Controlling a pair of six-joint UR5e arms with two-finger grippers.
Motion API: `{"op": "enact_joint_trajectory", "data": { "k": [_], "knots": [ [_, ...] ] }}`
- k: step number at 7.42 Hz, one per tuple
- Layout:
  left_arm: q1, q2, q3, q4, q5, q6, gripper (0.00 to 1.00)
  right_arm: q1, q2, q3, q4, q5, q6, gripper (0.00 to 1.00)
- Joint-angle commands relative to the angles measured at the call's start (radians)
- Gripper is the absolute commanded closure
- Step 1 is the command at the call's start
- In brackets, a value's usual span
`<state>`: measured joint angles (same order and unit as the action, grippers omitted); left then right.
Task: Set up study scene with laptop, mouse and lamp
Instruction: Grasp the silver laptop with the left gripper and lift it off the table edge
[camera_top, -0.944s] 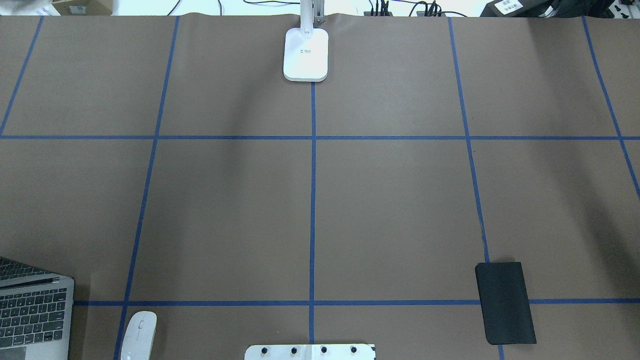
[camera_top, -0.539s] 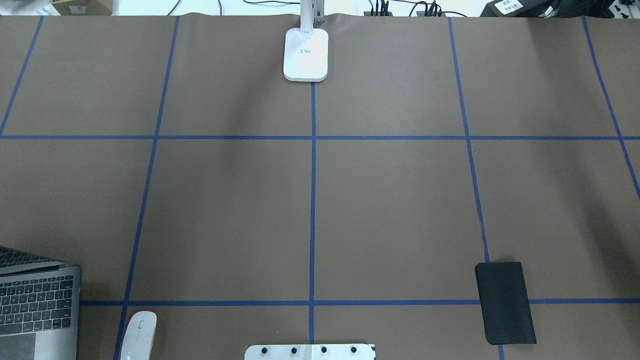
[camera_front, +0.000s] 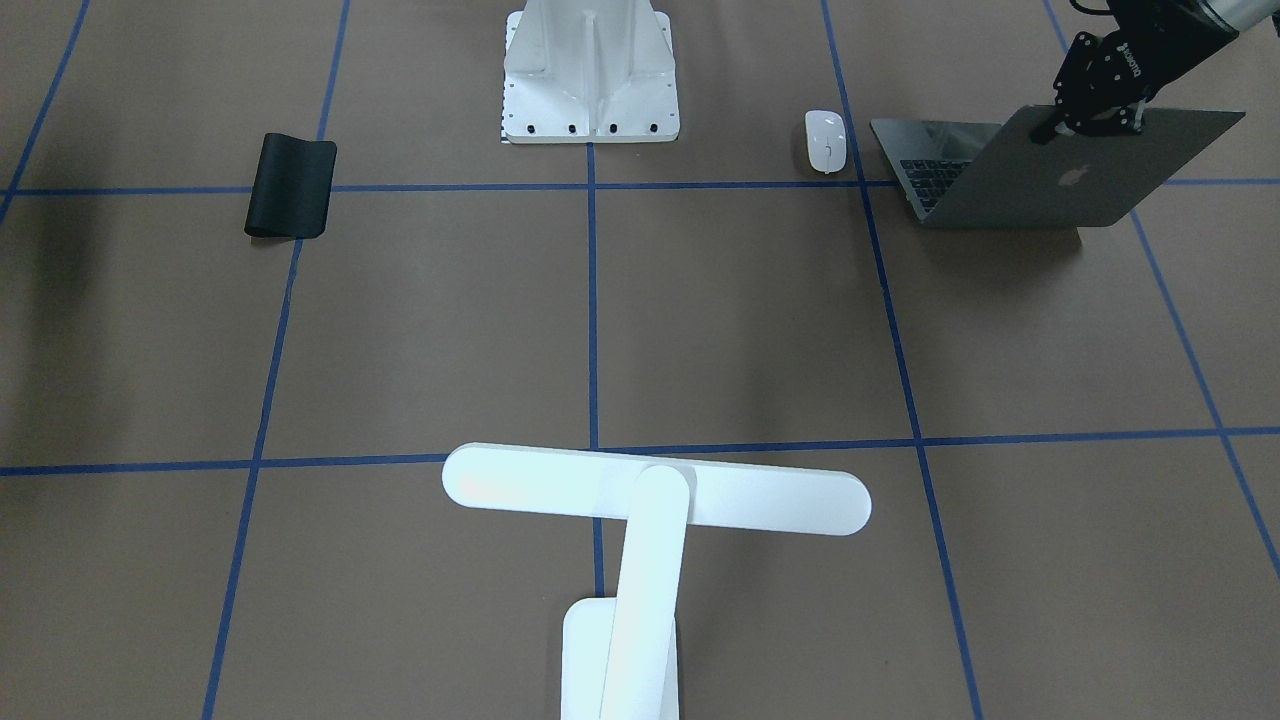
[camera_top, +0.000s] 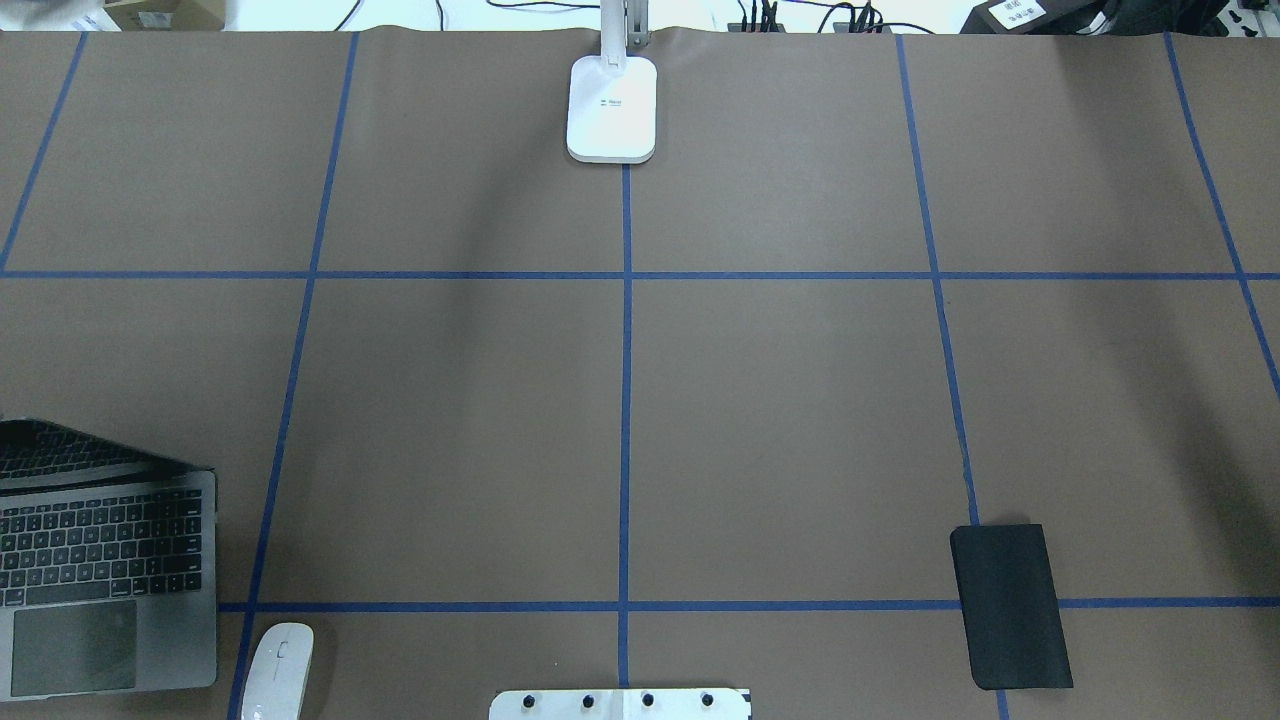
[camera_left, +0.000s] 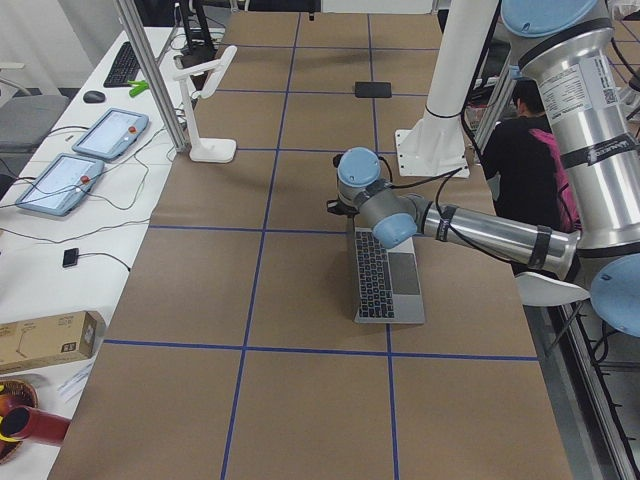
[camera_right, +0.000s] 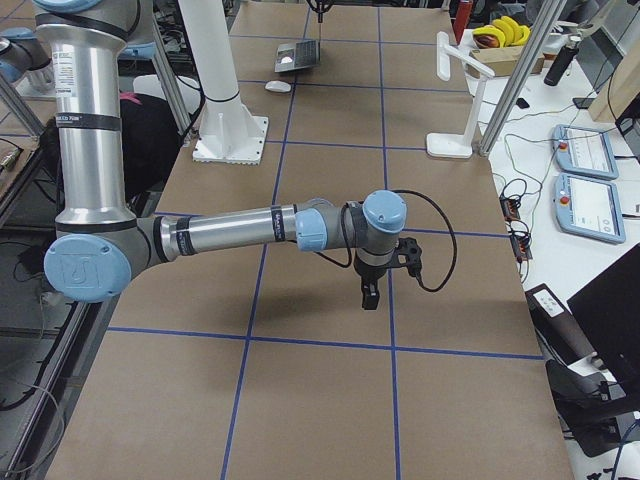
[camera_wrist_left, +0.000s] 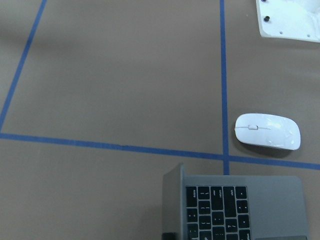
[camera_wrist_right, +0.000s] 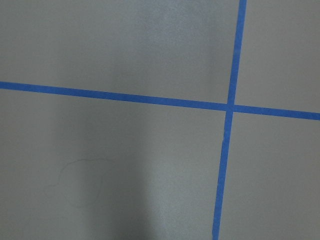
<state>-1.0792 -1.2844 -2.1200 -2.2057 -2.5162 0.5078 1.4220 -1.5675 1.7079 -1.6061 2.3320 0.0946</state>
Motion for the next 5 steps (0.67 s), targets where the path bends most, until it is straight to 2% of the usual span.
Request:
{"op": "enact_joint_trajectory", "data": {
  "k": [1,3,5],
  "knots": [
    [0.002,-0.2,0.0,0.174,0.005,0.0,1.0,0.0,0.001,-0.049,0.0,-0.005,0.002,0.0],
    [0.007,-0.374,0.012,0.358,0.052,0.012,1.0,0.0,0.006,-0.071,0.0,-0.008,0.004,0.0],
    [0.044,-0.49,0.015,0.45,0.132,0.012,1.0,0.0,0.004,-0.083,0.0,-0.011,0.004,0.0]
  ]
}}
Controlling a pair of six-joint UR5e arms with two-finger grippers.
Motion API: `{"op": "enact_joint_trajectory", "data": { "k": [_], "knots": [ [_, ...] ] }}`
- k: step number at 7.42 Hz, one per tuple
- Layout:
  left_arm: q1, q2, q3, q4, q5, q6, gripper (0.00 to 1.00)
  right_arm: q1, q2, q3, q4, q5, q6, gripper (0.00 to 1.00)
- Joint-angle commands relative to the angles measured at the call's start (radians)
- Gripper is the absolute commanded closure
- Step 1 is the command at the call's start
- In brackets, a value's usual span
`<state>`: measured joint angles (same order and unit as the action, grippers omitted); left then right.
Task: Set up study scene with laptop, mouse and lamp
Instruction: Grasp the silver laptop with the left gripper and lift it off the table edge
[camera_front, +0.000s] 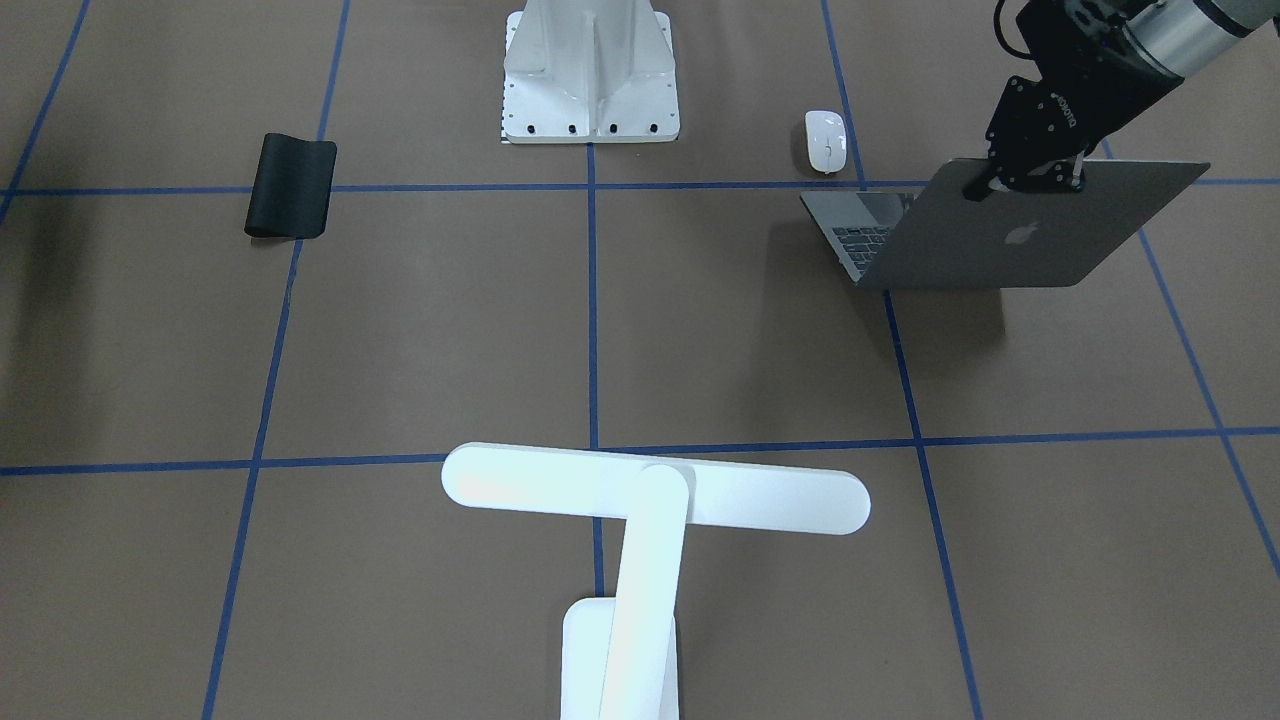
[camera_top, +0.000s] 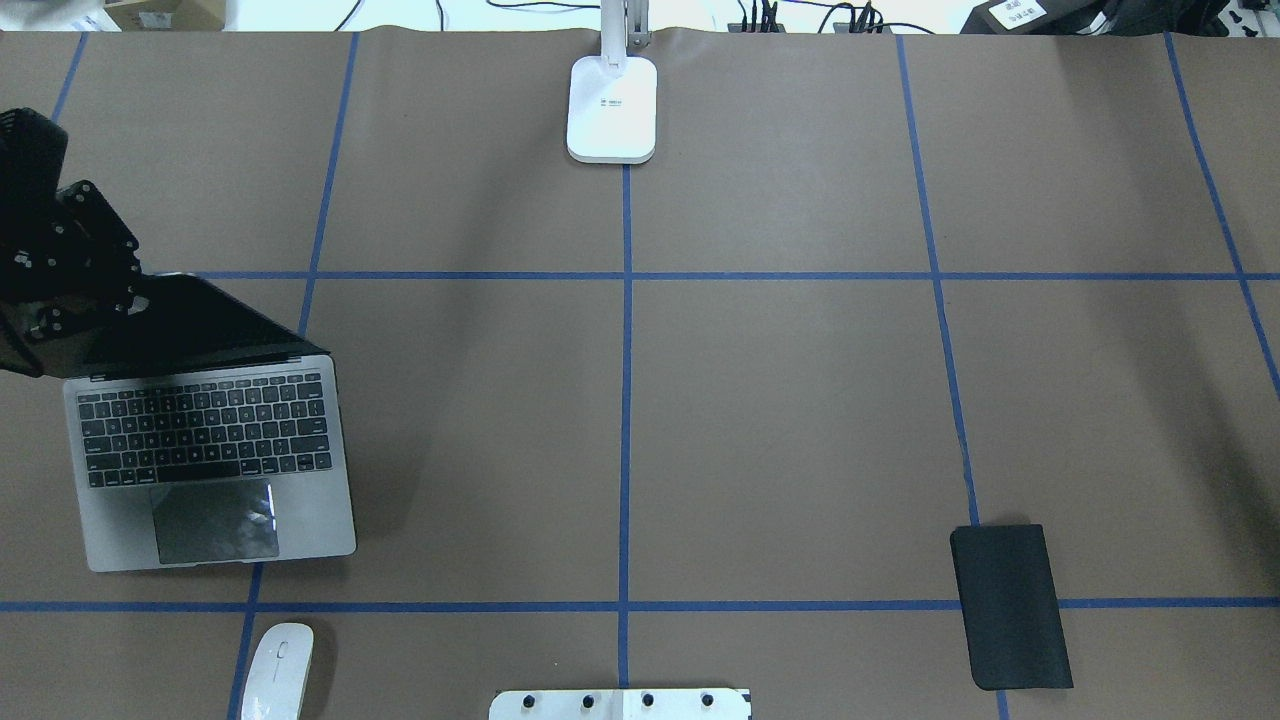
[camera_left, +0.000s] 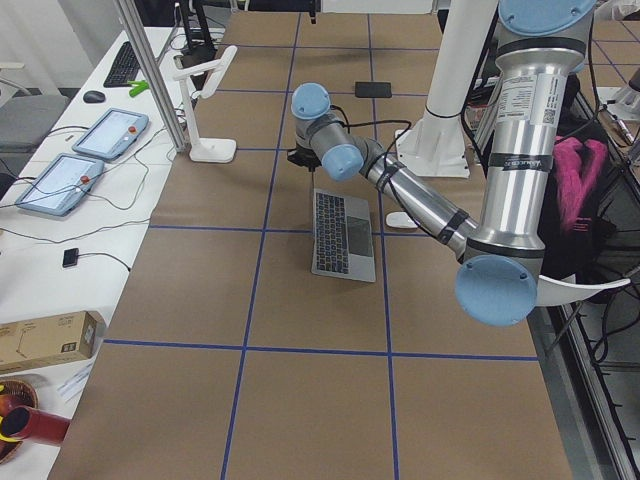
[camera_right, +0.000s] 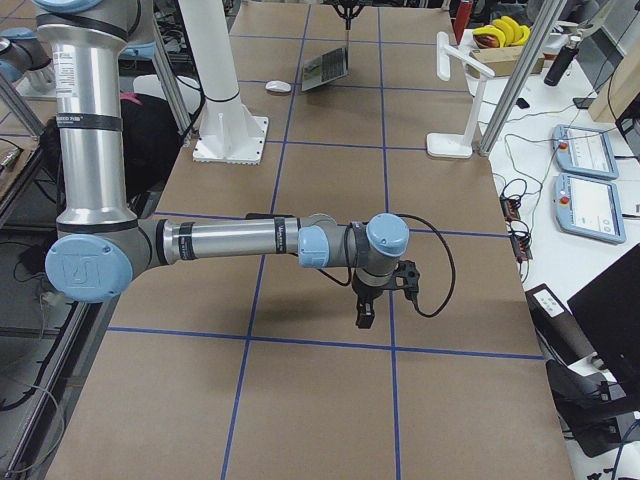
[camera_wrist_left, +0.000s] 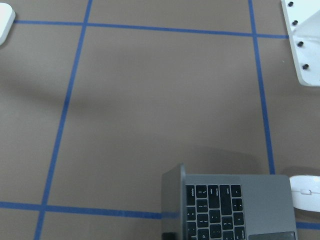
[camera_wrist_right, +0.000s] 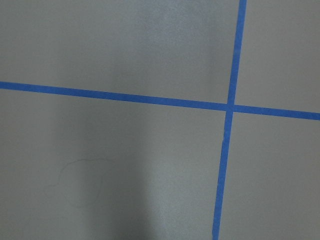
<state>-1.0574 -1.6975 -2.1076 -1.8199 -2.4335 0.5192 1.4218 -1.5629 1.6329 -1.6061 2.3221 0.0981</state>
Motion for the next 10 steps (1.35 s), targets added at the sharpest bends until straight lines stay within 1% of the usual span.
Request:
{"op": "enact_joint_trajectory", "data": {
  "k": [1,2,3,4,5,6,7,8,9,10],
  "knots": [
    [0.03,-0.124,0.021,0.077,0.082,0.002,1.0,0.0,0.0,-0.005,0.0,-0.001,0.0,0.0],
    [0.055,-0.181,0.062,0.079,0.121,0.021,1.0,0.0,-0.005,-0.008,0.0,-0.003,0.0,0.0],
    [0.088,-0.207,0.081,0.077,0.198,0.038,1.0,0.0,-0.006,-0.01,-0.002,-0.015,0.0,0.0],
    [0.103,-0.274,0.121,0.079,0.224,0.077,1.0,0.0,-0.006,-0.011,-0.002,-0.03,0.0,0.0],
    [0.115,-0.319,0.127,0.079,0.229,0.078,1.0,0.0,-0.012,-0.013,-0.003,-0.032,0.0,0.0],
    [0.119,-0.391,0.168,0.099,0.238,0.078,1.0,0.0,-0.016,-0.022,-0.003,-0.033,0.0,0.0],
    [0.128,-0.418,0.188,0.109,0.257,0.073,1.0,0.0,-0.016,-0.033,-0.002,-0.033,0.0,0.0],
    [0.169,-0.442,0.193,0.111,0.321,0.067,1.0,0.0,-0.017,-0.048,-0.002,-0.033,0.0,0.0],
    [0.189,-0.464,0.213,0.114,0.347,0.041,1.0,0.0,-0.016,-0.051,-0.002,-0.033,0.0,0.0],
    [0.195,-0.497,0.248,0.114,0.349,0.019,1.0,0.0,-0.016,-0.053,-0.002,-0.033,0.0,0.0]
  ]
}}
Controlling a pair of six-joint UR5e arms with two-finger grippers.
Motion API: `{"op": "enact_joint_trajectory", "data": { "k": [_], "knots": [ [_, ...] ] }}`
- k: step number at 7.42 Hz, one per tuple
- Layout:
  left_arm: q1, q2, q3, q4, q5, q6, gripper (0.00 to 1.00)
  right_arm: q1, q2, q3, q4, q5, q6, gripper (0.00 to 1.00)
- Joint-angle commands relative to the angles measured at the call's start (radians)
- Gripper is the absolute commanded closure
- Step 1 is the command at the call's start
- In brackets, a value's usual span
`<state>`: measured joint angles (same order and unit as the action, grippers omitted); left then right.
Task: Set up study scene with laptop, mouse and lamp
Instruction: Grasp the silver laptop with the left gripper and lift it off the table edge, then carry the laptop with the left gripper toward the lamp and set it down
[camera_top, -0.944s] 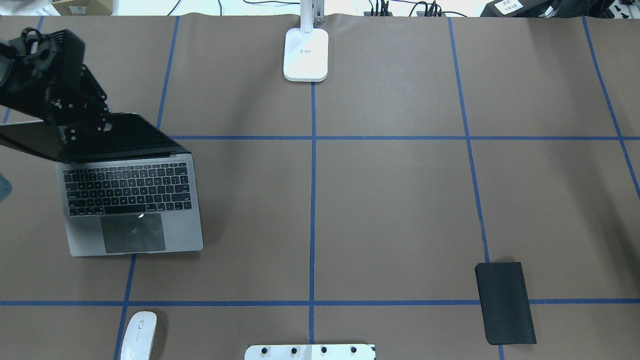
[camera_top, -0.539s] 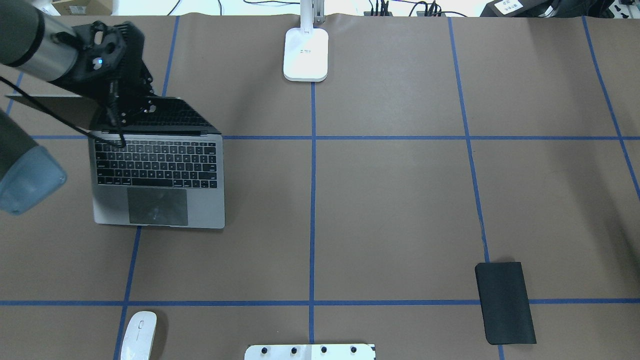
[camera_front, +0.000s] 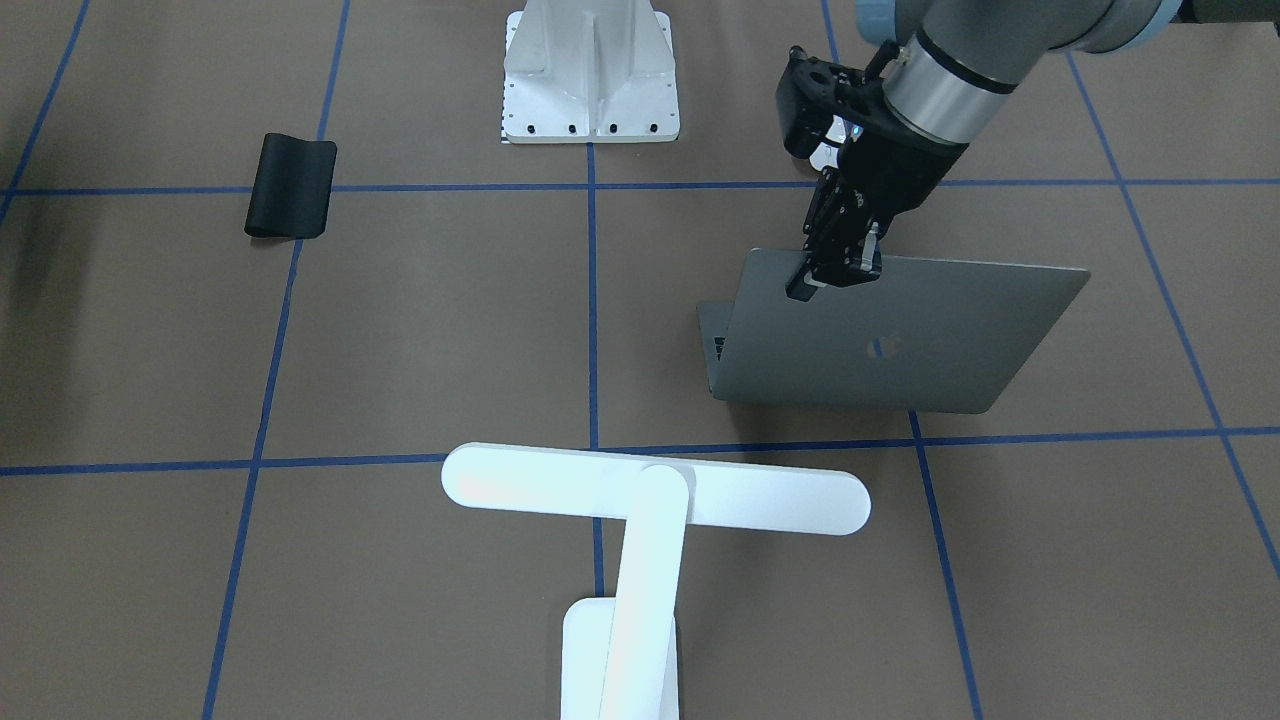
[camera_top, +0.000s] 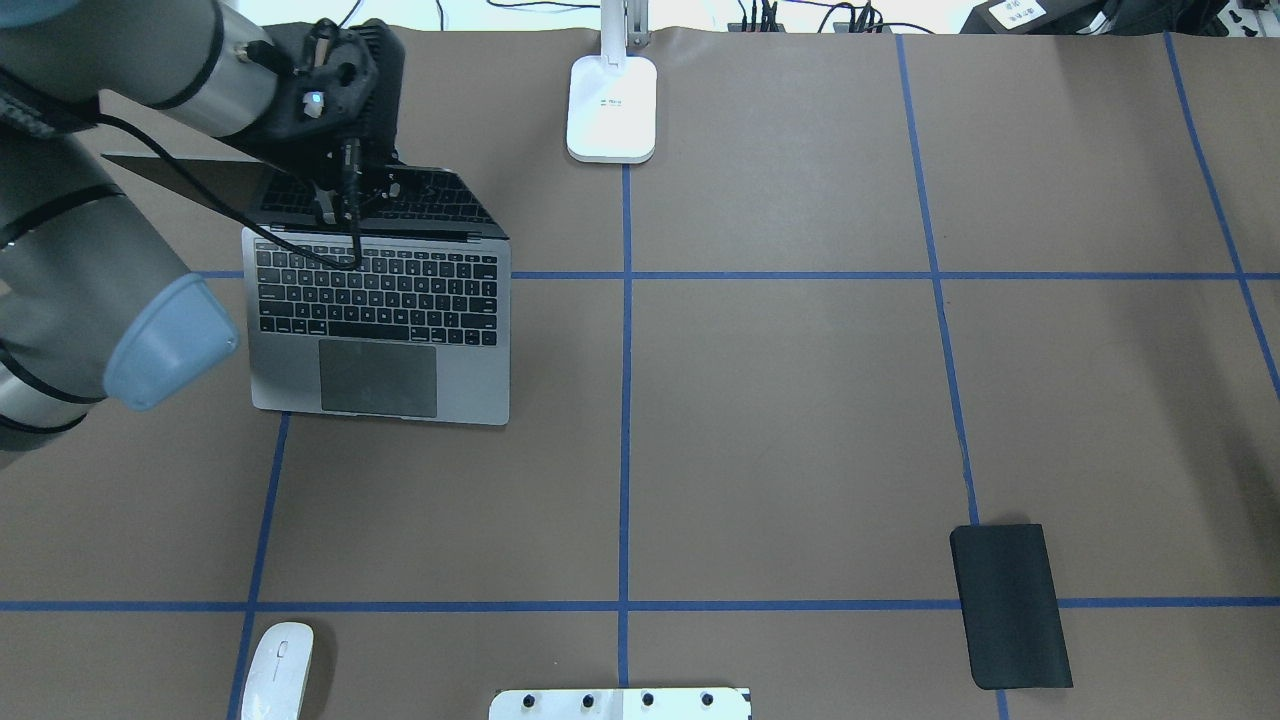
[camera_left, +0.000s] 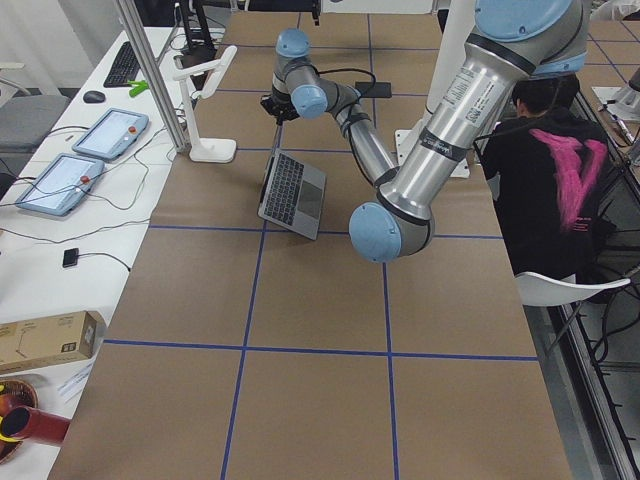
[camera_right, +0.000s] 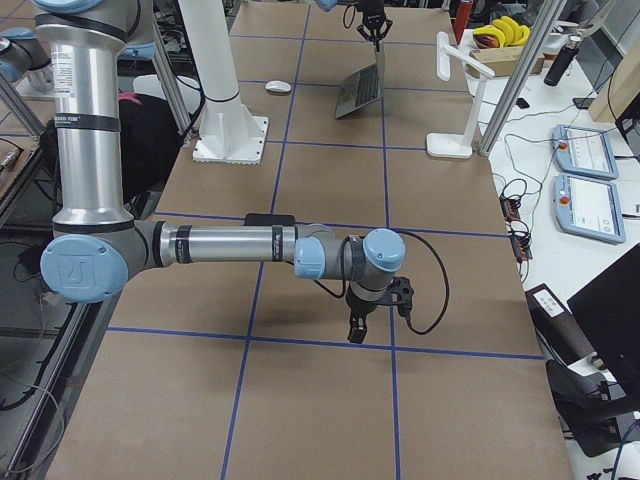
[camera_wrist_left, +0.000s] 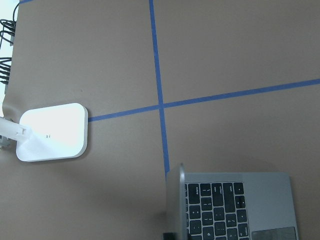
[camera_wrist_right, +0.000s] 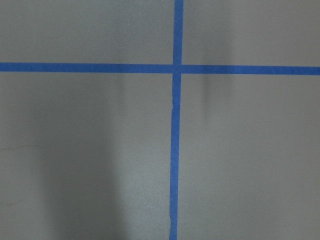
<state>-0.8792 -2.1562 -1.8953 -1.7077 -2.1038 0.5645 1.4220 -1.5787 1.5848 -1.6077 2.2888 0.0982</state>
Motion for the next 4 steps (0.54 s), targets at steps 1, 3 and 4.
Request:
{"op": "enact_joint_trajectory", "data": {
  "k": [1,3,4],
  "knots": [
    [0.029,-0.056,0.063,-0.003,0.034,-0.043,1.0,0.0,0.0,-0.006,0.0,0.0,0.002,0.0],
    [0.035,-0.117,0.157,-0.015,0.059,-0.048,1.0,0.0,0.0,-0.008,0.0,-0.002,0.002,0.0],
    [0.037,-0.12,0.171,-0.023,0.059,-0.048,1.0,0.0,0.0,-0.006,0.0,0.001,0.0,0.0]
  ]
}}
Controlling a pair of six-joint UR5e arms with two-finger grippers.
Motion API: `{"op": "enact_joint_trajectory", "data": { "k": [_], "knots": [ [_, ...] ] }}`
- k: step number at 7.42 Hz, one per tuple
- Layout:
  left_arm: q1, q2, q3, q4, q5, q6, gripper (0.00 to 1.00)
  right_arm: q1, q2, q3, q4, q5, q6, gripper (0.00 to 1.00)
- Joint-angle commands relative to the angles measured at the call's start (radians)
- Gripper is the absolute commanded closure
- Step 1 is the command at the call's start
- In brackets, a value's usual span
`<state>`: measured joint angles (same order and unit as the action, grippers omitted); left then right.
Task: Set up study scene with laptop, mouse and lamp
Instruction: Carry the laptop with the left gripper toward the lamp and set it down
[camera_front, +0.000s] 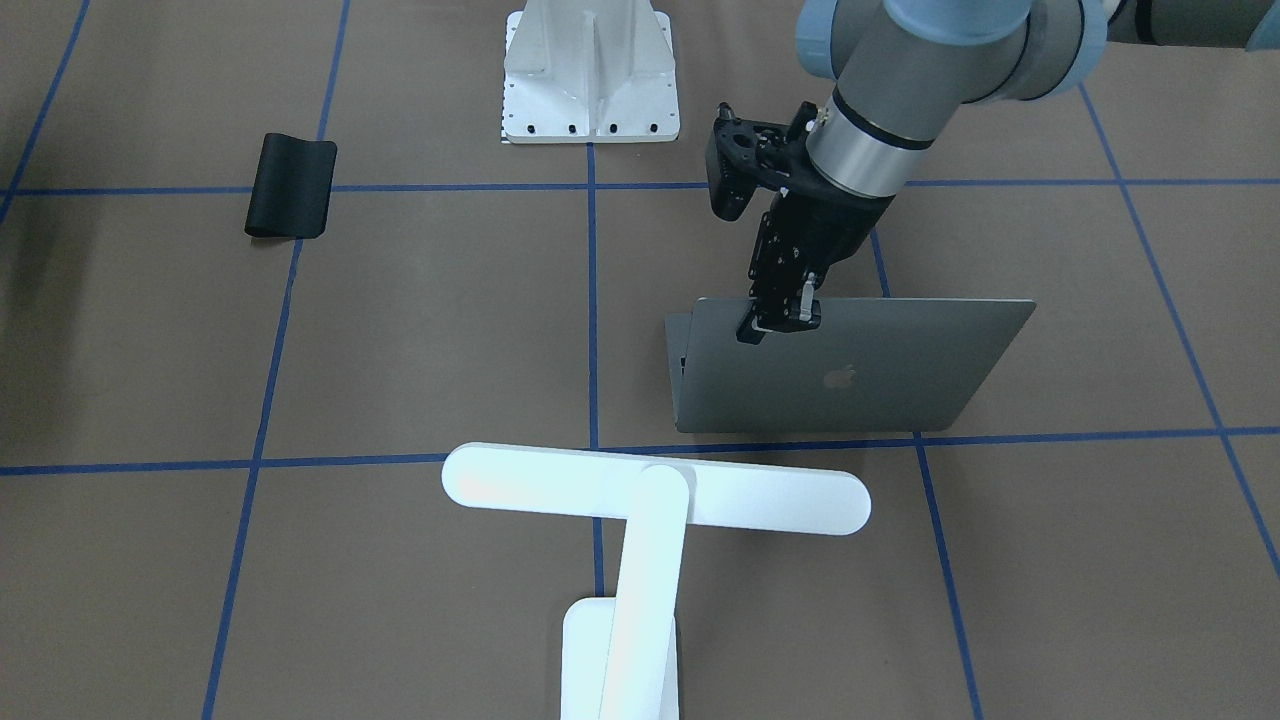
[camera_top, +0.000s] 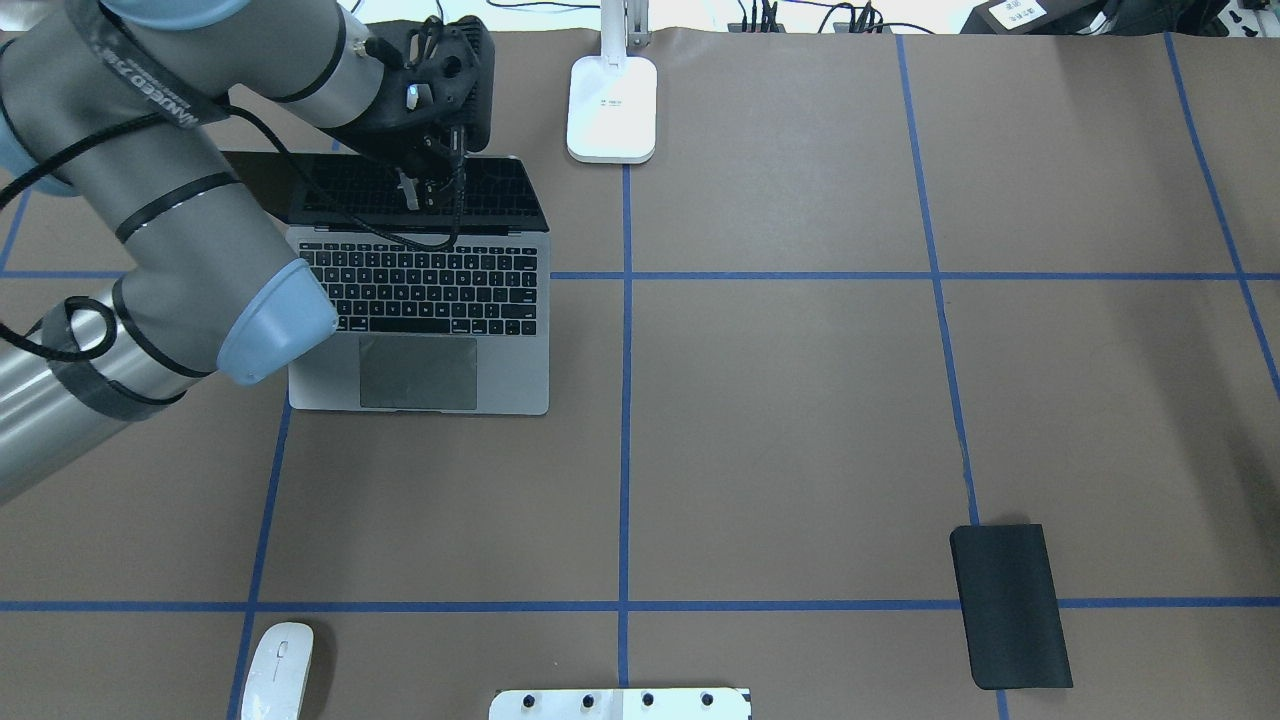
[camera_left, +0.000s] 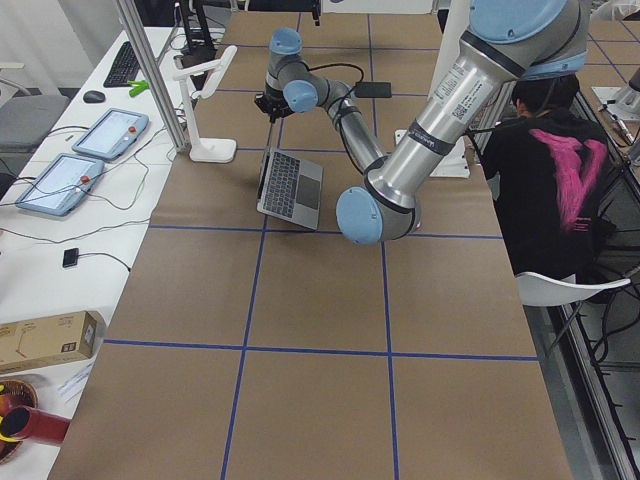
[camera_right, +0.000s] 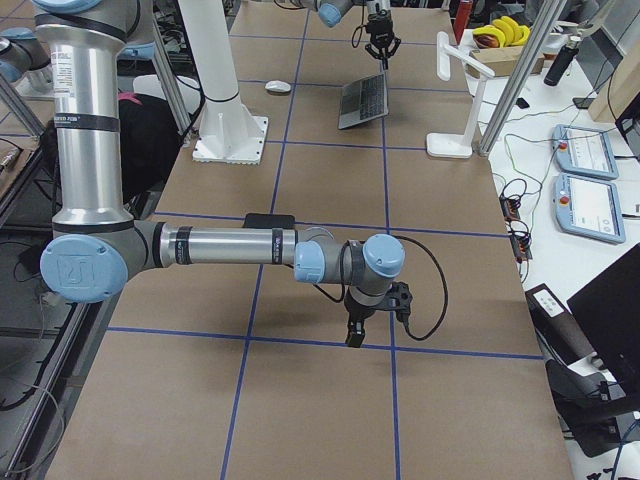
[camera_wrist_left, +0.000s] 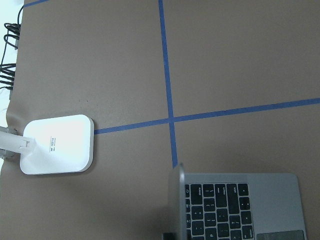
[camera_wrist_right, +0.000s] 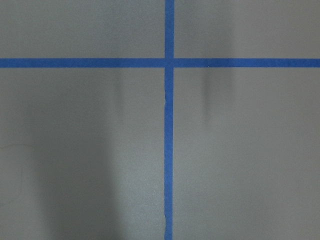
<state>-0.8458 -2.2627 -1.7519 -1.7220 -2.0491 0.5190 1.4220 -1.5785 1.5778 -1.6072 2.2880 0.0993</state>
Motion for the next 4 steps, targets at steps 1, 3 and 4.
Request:
{"op": "enact_joint_trajectory", "data": {
  "k": [1,3,4],
  "knots": [
    [0.005,-0.023,0.046,-0.027,0.004,-0.004,1.0,0.002,0.0,0.025,0.0,0.008,0.003,0.0],
    [0.025,-0.029,0.124,-0.129,0.004,-0.01,1.0,0.012,-0.032,0.144,-0.002,0.013,0.017,0.0],
    [0.033,-0.029,0.149,-0.167,0.004,-0.042,1.0,0.015,-0.041,0.193,-0.006,0.018,0.066,0.0]
  ]
}}
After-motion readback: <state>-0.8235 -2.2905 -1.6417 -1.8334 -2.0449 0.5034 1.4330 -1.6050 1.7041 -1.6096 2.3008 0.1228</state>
